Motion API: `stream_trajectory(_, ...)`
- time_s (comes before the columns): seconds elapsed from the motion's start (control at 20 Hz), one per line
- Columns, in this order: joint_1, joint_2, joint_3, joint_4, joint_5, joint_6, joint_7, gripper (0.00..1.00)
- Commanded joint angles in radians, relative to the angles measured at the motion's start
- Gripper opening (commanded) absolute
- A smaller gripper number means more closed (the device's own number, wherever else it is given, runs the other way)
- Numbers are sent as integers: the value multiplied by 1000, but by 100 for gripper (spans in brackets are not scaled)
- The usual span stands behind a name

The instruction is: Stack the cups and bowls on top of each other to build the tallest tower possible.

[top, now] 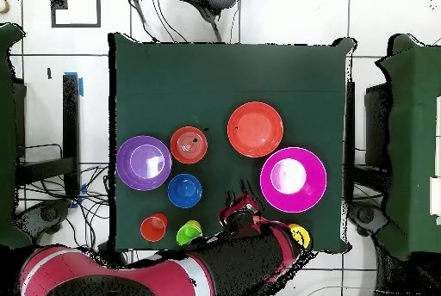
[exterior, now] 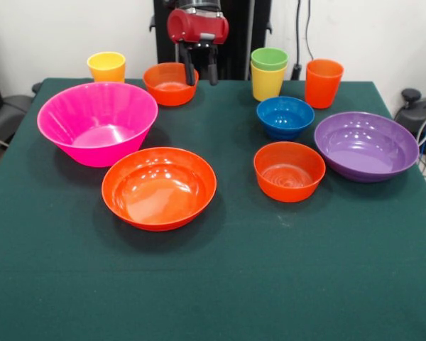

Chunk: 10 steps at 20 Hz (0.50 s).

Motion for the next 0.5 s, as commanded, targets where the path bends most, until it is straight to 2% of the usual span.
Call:
stream_trajectory(0.05,16,2,183,-39,71,97,70,100)
stream_trajectory(0.2,11,-2,194,-37,58,92,83,100)
stream_trajectory(0.35,5,-18,224,-35,-1,96,138,100)
stream_trajectory(0.5,4,-16,236,-30,-10,95,135,100)
